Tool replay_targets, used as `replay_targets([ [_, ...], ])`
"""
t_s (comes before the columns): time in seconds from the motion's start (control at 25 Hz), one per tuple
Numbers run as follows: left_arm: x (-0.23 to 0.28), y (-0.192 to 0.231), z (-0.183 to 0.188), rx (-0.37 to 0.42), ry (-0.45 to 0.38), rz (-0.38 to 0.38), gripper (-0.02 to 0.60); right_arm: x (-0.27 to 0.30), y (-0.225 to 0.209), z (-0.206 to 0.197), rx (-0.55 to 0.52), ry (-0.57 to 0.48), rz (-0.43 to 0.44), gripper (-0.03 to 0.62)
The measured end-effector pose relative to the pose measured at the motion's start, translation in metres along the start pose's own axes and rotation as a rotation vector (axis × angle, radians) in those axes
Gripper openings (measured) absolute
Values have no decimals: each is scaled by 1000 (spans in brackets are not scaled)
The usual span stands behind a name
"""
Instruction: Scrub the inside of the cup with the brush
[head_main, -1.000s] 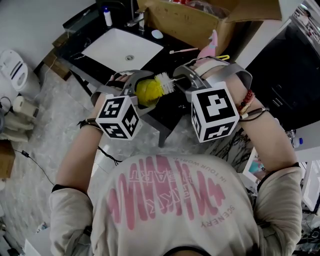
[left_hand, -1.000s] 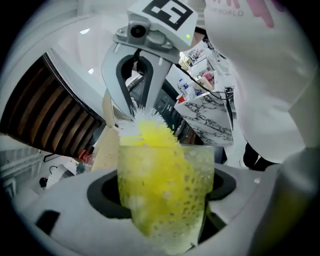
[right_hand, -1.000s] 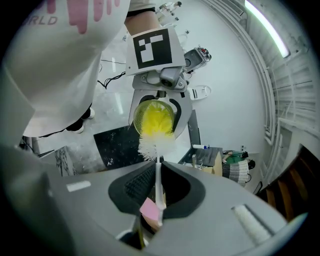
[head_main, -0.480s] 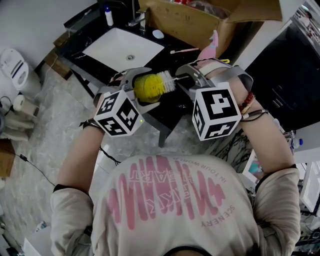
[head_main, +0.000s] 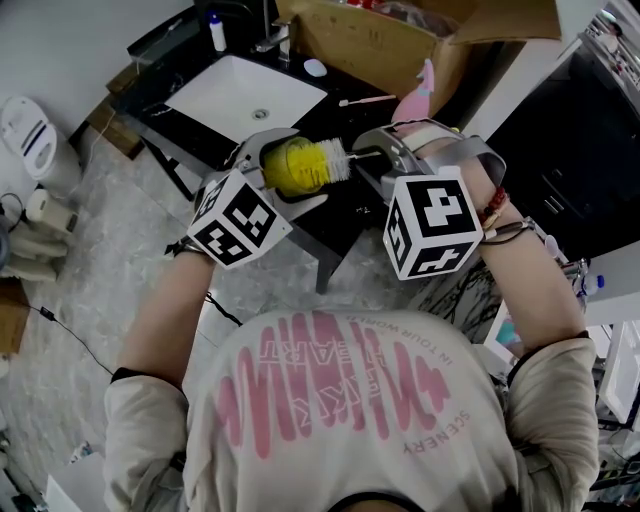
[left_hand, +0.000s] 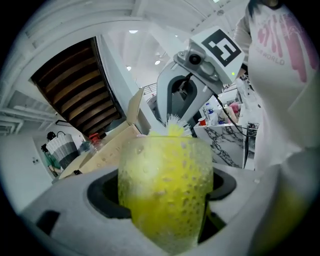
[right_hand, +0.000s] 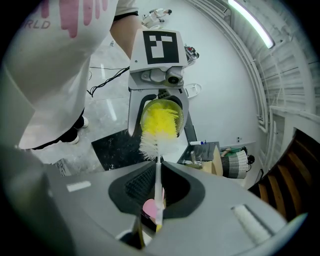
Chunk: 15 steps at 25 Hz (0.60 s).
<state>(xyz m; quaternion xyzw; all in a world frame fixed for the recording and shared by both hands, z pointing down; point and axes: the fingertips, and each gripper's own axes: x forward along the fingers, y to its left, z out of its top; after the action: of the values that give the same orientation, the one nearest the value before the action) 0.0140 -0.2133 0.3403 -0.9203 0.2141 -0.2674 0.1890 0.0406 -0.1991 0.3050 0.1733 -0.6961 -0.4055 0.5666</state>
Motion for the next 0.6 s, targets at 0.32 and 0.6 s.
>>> replay_targets([
  [0.32,-6,11,-5,-134,10,53,402,0,-1,8,13,-2,-16,48],
  [0.6,-11,15,-14,-212,31,94,402,0,-2,19,0,7,-28,48],
])
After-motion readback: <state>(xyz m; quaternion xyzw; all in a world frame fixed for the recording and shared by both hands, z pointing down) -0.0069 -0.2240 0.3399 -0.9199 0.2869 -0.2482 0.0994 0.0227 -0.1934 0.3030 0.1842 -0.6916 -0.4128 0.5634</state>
